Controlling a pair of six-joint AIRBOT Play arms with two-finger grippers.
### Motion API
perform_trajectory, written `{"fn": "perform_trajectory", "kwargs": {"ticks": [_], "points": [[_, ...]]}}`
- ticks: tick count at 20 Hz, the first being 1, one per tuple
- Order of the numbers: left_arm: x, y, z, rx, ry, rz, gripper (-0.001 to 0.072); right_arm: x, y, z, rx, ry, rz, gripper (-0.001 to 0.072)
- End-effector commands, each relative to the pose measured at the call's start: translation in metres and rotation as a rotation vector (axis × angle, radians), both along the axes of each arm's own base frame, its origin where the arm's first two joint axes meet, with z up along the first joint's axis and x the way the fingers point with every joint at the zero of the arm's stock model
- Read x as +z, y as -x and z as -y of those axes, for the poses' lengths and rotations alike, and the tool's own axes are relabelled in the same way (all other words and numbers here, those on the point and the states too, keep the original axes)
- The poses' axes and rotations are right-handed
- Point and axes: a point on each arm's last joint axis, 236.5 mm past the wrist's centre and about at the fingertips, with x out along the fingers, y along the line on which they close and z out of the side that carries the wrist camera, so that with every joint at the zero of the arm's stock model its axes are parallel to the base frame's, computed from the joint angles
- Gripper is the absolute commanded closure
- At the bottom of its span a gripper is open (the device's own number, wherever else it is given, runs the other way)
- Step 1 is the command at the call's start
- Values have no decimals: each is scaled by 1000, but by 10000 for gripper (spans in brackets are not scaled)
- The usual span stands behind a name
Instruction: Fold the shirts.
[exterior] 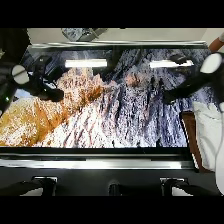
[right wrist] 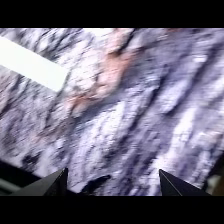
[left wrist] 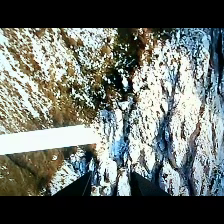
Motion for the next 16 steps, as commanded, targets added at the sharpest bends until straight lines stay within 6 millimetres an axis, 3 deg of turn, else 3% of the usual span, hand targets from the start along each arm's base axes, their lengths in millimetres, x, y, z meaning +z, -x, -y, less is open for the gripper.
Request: {"fn": "perform_trajectory", "kwargs": {"ticks": [1, 16], "points": [[-18, 12, -5, 91, 16, 17, 385, -27, 5, -35, 37, -53, -110, 38], [-19, 13, -5, 90, 15, 10, 385, -28, 5, -32, 26, -43, -112, 39]]}}
